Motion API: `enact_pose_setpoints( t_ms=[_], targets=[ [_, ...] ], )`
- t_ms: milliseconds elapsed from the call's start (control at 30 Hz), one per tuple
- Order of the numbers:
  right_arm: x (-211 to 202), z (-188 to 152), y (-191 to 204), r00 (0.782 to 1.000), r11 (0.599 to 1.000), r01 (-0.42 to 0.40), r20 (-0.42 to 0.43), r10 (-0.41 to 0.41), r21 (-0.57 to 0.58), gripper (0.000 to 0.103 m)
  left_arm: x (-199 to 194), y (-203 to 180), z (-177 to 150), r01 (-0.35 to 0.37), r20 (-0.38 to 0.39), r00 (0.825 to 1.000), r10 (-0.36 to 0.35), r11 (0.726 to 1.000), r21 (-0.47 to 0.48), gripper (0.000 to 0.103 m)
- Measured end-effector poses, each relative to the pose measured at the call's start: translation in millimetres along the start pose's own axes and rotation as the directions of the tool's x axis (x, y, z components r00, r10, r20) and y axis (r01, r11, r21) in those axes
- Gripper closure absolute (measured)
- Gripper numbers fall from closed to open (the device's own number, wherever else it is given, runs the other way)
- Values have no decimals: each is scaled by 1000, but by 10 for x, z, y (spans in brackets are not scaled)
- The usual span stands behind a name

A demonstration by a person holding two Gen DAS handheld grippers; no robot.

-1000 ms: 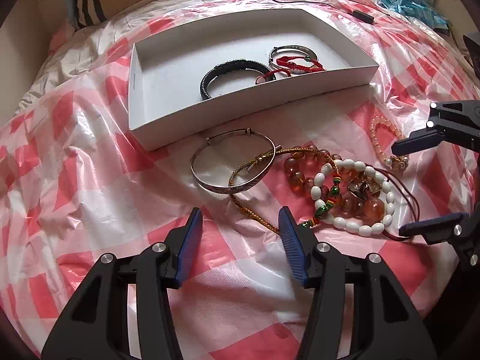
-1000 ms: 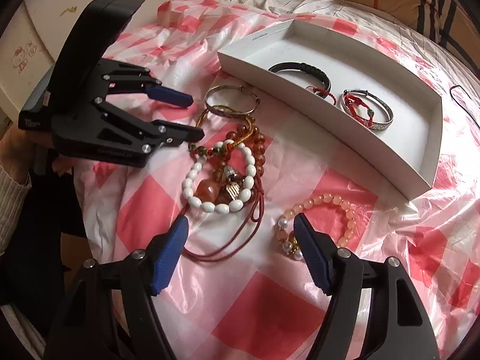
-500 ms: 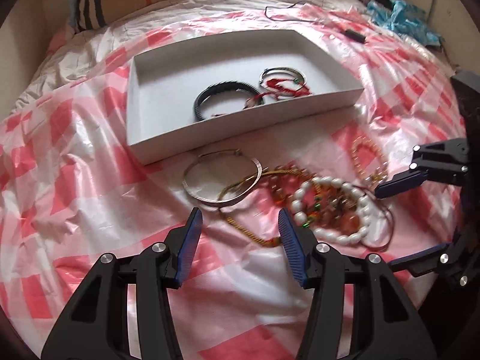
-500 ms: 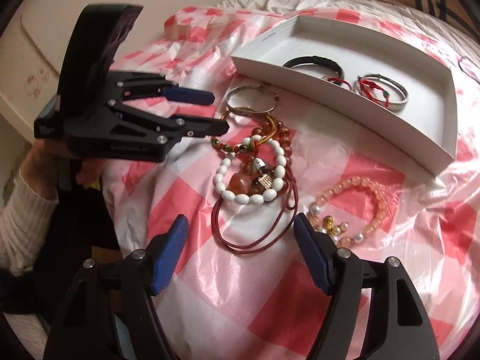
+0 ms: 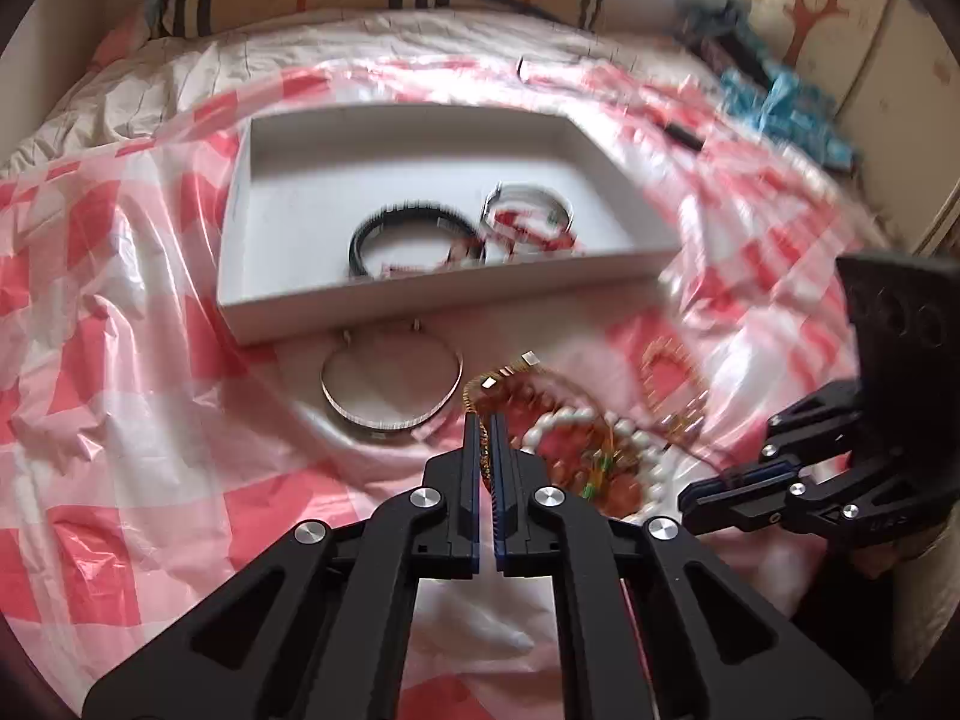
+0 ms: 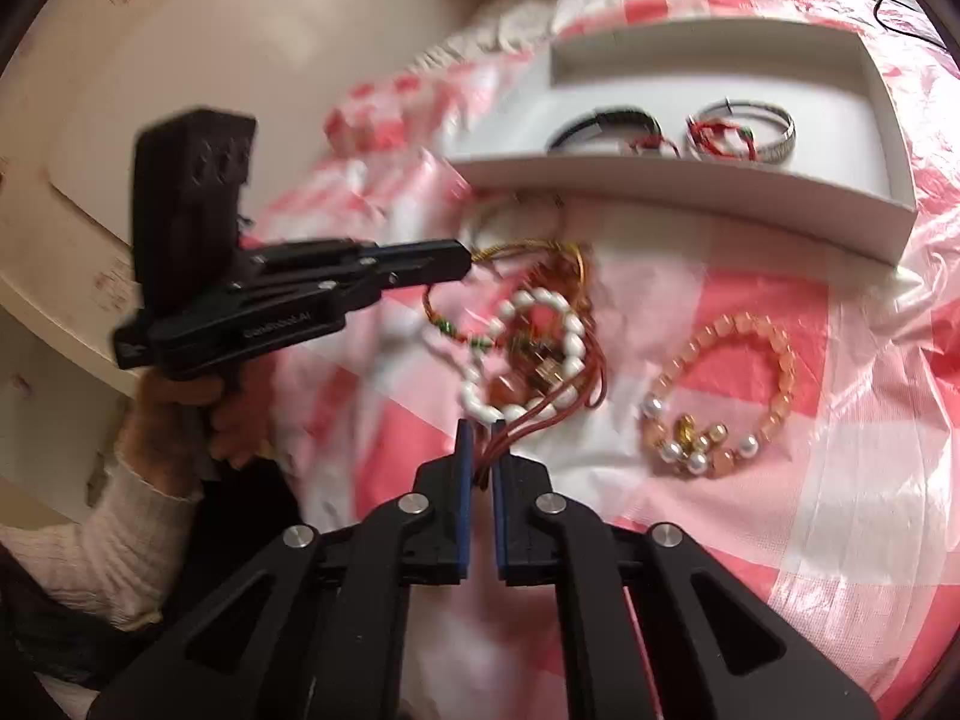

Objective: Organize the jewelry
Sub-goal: 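Close the right tool on a red pendant bracelet while the left grasps a gold chain, then carry the red bracelet with the right tool while the left carries the gold chain to the tray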

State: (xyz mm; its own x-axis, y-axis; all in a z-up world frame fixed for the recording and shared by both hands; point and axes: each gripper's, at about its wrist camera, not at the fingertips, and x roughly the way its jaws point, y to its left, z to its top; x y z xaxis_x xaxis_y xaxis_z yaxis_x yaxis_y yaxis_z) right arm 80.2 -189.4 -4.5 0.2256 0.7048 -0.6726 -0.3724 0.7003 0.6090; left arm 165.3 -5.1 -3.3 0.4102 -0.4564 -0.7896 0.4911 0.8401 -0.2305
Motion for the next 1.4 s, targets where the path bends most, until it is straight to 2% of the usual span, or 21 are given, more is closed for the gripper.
enact_pose_setpoints(
  t_ms=[67,133,233,300,433,500,533,567,600,667,800,833,867,900,933,967,1033,1100,1233,1300,1400],
  targets=[
    [-136,36,71,995,997,-70,76,72,-22,97,-146,46,34,52,60,997,-51,998,-25,100],
    [-286,62,136,977,990,-137,157,142,-46,97,-314,99,61,112,130,986,-105,993,-48,100],
    [-484,85,152,939,976,-210,265,219,-65,97,-422,151,84,128,175,978,-113,989,-76,100],
    [-516,106,100,934,977,-210,286,213,-43,97,-413,181,85,124,174,979,-107,988,-92,100],
    [-388,150,13,960,990,-137,249,128,20,97,-355,168,78,113,158,983,-97,989,-95,100],
    [-335,167,-17,976,998,-63,211,56,30,96,-342,131,85,102,154,984,-88,991,-83,100],
    [-280,163,-47,984,998,-39,177,31,43,84,-338,135,82,98,154,984,-85,992,-79,100],
    [-267,152,-105,989,998,-31,146,22,62,55,-332,122,83,95,152,985,-83,993,-76,100],
    [-232,139,-138,993,997,2,117,-11,81,44,-332,129,79,95,150,985,-83,993,-77,100],
    [-224,52,-177,995,995,54,76,-61,88,41,-327,142,77,94,148,986,-81,992,-79,100],
    [-7,13,-225,998,992,68,-17,-66,103,41,-328,133,79,95,145,986,-84,993,-76,100],
    [30,8,-212,997,993,69,-25,-67,95,41,-325,128,78,97,145,986,-85,993,-74,100],
    [67,17,-186,998,995,54,-29,-52,89,50,-323,119,76,97,144,986,-86,993,-72,100],
    [96,28,-182,999,995,28,-30,-25,97,61,-320,110,74,95,145,986,-84,993,-71,100],
    [125,40,-205,1000,993,-2,-29,6,122,82,-319,106,74,95,145,986,-84,993,-71,100],
    [143,40,-229,1000,991,-3,-21,6,134,91,-321,110,74,97,146,986,-85,993,-73,100],
    [89,59,-210,999,991,-21,28,17,131,97,-316,101,74,97,148,985,-85,992,-75,100],
    [-43,82,-114,991,992,-82,110,71,96,97,-311,99,77,102,152,984,-89,992,-79,100],
    [-325,121,64,947,982,-189,266,181,5,97,-309,92,96,113,157,983,-99,990,-81,100],
    [-401,112,66,932,978,-210,302,201,-3,97,-307,85,100,114,157,982,-100,990,-79,100],
    [-460,126,24,923,976,-219,326,203,13,97,-311,85,101,115,158,982,-101,990,-80,100]
  ],
)
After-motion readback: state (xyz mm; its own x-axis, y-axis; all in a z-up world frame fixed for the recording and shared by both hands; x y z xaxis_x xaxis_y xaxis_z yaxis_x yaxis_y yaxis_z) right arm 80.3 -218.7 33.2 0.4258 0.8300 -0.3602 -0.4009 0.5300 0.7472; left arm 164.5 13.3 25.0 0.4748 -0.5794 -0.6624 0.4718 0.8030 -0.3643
